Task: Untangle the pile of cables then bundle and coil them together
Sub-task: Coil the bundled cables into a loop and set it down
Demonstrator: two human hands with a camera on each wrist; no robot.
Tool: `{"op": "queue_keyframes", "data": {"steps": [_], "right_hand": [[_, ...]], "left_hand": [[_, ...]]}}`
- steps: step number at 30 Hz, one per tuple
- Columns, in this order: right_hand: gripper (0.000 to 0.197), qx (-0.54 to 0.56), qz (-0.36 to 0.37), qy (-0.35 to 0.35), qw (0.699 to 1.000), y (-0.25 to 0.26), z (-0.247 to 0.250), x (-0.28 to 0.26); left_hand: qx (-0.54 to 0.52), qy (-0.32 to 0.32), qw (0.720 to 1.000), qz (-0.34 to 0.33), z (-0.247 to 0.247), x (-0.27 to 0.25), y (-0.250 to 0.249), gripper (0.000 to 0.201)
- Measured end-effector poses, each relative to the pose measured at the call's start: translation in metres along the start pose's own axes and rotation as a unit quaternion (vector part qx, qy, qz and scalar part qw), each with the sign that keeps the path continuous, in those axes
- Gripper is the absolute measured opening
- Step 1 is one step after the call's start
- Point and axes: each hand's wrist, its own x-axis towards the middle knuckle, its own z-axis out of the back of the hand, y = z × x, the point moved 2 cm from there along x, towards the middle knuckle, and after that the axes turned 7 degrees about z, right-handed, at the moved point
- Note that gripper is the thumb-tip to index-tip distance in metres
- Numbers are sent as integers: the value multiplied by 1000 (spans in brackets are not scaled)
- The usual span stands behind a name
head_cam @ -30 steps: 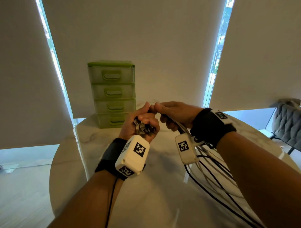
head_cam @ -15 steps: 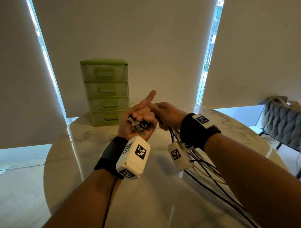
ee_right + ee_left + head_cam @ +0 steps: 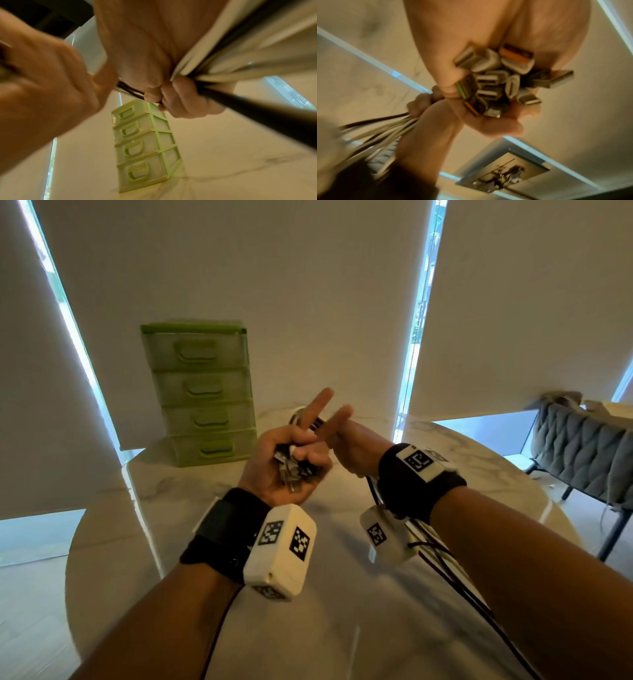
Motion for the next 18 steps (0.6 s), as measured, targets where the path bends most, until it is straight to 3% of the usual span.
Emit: {"op": "queue_keyframes", "data": {"steps": [2, 4, 7, 10, 14, 16, 18], "right_hand": [[28, 21, -32, 40, 998, -10, -4, -2], [27, 23, -41, 98, 994, -10, -12, -11], [31, -43, -40, 90, 994, -10, -16, -13], [27, -118, -24, 29, 992, -20, -7, 4], [39, -232, -20, -11, 972, -33, 5, 15], [36, -232, -27, -15, 972, -40, 6, 17], [35, -142, -40, 5, 989, -43, 1, 14]], "left_hand": [[-14, -30, 999, -38, 6, -1, -13, 59], [-13, -65, 995, -72, 19, -2, -25, 75], [13, -73, 996, -58, 30, -3, -31, 91], [35, -21, 999, 18, 18, -5, -20, 77], [14, 37, 995, 92, 2, 0, 7, 68], [5, 26, 997, 75, 1, 1, 7, 67], [18, -28, 999, 23, 2, 1, -2, 62]]}}
